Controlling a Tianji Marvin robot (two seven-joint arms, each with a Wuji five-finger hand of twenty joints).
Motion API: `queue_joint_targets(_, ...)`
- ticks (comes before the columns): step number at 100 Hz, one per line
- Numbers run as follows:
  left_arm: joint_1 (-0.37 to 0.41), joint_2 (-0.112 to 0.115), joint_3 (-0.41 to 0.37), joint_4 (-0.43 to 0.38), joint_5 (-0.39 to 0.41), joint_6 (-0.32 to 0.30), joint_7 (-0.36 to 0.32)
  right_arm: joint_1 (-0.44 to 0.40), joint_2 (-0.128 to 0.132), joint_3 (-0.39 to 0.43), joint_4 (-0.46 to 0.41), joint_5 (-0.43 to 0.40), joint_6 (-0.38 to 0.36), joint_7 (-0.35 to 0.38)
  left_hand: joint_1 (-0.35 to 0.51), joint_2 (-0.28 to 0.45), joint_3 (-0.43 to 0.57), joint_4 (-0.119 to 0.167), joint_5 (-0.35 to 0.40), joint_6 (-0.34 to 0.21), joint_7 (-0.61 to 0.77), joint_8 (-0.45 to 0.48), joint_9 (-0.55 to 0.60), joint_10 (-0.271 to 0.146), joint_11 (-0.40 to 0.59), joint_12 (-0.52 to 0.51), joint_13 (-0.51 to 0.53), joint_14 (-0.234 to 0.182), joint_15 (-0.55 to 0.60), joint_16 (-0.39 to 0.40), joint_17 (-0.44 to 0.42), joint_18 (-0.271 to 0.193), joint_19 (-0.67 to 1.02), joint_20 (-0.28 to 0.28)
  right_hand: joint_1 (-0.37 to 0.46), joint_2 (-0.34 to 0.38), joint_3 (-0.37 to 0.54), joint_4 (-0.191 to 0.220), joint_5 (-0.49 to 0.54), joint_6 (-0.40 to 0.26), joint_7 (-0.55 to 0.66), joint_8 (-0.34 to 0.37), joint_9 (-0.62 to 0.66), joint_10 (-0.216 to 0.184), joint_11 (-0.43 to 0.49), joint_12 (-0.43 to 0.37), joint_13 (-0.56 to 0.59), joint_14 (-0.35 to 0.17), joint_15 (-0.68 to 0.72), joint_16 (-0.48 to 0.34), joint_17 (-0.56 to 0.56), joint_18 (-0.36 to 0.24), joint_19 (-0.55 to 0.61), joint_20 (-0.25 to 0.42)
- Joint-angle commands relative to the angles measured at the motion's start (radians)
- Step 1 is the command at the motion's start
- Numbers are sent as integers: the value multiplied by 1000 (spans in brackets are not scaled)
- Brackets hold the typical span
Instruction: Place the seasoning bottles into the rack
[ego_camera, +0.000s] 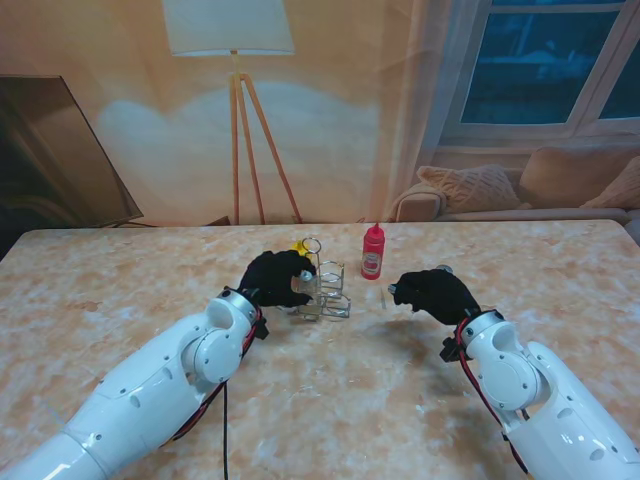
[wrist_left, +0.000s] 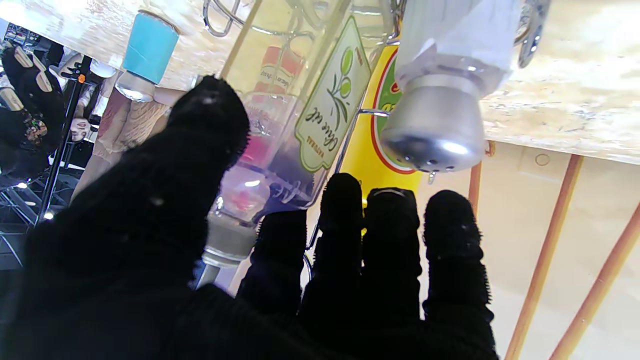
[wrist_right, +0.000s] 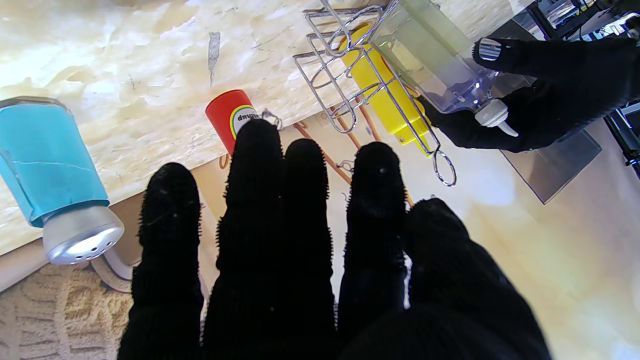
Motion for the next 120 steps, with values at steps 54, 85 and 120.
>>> queue_joint_targets(54,-10,3,15,4,9,16,-24,-6,-4,-3,0,-2,-1,12,-83,112,101,116,-43,-3,-164,54,-109,42,-98,-35,-85,35,-88,10,-72,25,-61,3,-8,-20,20,-17,2,-19,16,-10,31,-14,17,37,25,-14,18,29,-1,6,21,3)
queue_joint_targets(85,-7,8,9,-14,17,17,-38,-7,-5,-2,1,-3,-2,10,-113,115,88,118,-130,18,-315,18,-147,64,-127,-38,-117,44,-101,16,-98,31,-72,4,-9,-20,21,-17,3,-18,16,-10,31,-13,17,36,25,-15,19,29,-2,5,21,2)
queue_joint_targets(120,36,24,-54,-85,45,-17,-53,-7,-5,-1,1,-3,-3,10,-115,132,77,121,-100,25,-317,48,-154,77,-196,-87,-123,53,-144,-8,-102,36,-80,3,-10,-16,21,-16,3,-18,16,-10,32,-13,17,36,24,-14,18,29,-1,6,21,3)
